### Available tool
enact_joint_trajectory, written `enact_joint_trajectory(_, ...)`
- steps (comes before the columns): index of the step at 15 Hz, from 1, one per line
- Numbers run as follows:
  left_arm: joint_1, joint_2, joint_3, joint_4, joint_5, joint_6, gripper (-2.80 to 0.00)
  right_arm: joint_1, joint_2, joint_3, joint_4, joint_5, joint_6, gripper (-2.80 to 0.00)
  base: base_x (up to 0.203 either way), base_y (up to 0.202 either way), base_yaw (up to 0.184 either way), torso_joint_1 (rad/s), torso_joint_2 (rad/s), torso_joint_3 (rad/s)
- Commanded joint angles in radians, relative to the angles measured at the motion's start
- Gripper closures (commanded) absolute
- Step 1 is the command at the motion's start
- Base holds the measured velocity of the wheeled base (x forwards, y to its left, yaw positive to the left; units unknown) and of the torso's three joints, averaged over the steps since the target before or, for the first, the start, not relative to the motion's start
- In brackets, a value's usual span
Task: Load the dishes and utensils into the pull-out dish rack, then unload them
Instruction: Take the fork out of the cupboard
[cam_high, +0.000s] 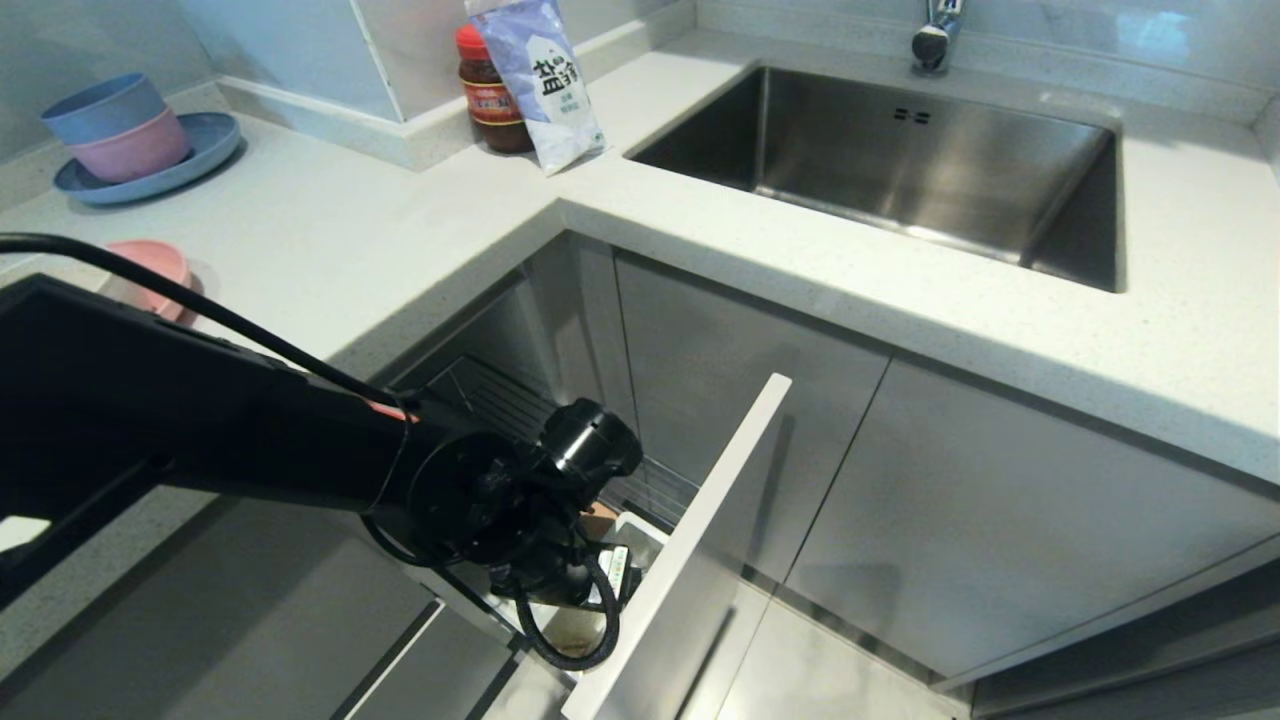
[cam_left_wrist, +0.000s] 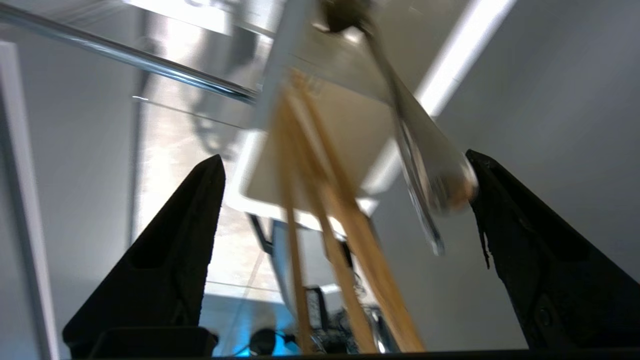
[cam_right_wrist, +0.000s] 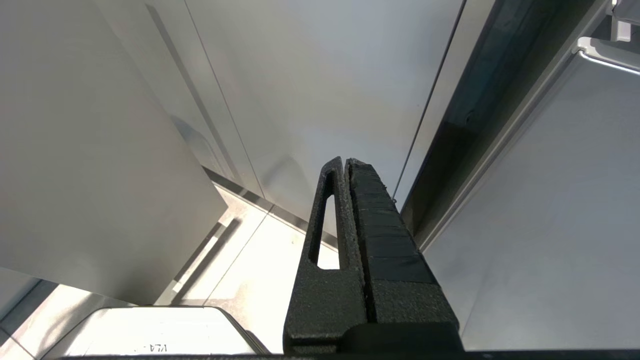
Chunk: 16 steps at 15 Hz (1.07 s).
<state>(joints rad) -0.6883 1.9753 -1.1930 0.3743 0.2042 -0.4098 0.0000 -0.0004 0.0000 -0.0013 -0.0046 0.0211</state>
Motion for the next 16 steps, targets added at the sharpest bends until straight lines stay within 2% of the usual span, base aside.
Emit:
enact_joint_trajectory(1, 0.000, 0.017, -0.011, 0.003, 0.023, -0.004, -2.80, 0.000, -0.003, 0.002, 0.000, 0.000, 0.000, 0.00, 0.000, 0.000, 0.000, 0.000, 0.00, 0.000)
enact_joint_trajectory(3, 0.000, 0.016, -0.013, 0.003, 0.052, -0.008, -2.80, 0.000, -0.003, 0.002, 0.000, 0.000, 0.000, 0.00, 0.000, 0.000, 0.000, 0.000, 0.00, 0.000)
enact_joint_trajectory(9, 0.003, 0.017, -0.022, 0.006, 0.203, -0.024, -2.80, 0.000, -0.003, 0.002, 0.000, 0.000, 0.000, 0.00, 0.000, 0.000, 0.000, 0.000, 0.00, 0.000)
enact_joint_trajectory(14, 0.003, 0.017, -0.025, 0.006, 0.218, -0.027, -2.80, 0.000, -0.003, 0.002, 0.000, 0.000, 0.000, 0.00, 0.000, 0.000, 0.000, 0.000, 0.00, 0.000)
enact_joint_trajectory(16, -0.003, 0.020, -0.043, 0.007, 0.203, -0.076, -2.80, 0.000, -0.003, 0.002, 0.000, 0.000, 0.000, 0.00, 0.000, 0.000, 0.000, 0.000, 0.00, 0.000)
